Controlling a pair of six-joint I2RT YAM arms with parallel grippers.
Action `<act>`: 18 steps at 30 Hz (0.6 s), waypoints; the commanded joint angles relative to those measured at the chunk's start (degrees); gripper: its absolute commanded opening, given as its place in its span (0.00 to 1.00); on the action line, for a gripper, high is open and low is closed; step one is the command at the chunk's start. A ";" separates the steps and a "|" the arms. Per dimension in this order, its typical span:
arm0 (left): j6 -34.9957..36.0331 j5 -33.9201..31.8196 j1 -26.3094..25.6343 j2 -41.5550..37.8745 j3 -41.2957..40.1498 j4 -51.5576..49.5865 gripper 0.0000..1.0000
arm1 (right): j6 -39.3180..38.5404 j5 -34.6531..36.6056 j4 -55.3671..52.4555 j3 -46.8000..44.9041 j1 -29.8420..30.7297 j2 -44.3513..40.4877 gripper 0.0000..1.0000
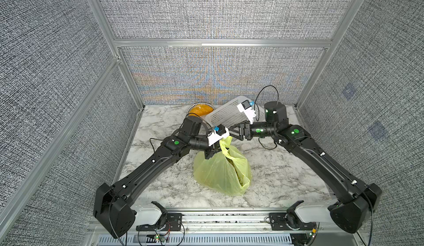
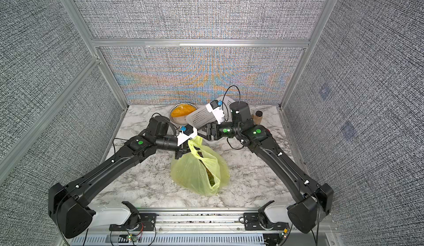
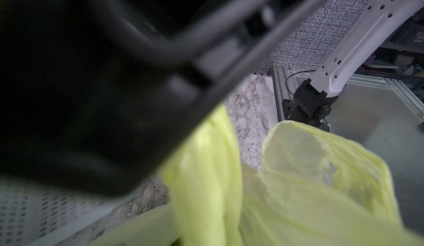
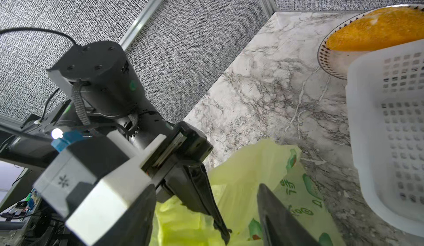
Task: Place the pineapple into a plastic bag & tie a knot
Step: Cross the plastic bag at the center of the board.
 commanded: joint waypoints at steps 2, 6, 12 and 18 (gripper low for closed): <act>0.14 0.16 -0.01 0.57 0.81 0.10 0.00 | -3.34 -2.83 -2.99 0.44 0.56 0.88 0.69; -0.12 0.09 -0.02 1.12 1.25 -0.36 0.00 | -5.31 -3.30 -5.02 1.00 0.57 2.21 0.61; -0.78 -0.83 -0.01 1.14 1.61 -1.10 0.00 | -5.63 -3.86 -4.09 2.07 0.48 3.89 0.06; -2.04 -6.73 -0.01 -1.76 0.88 -2.84 0.23 | -6.24 -2.14 -4.96 3.00 -0.98 4.96 0.00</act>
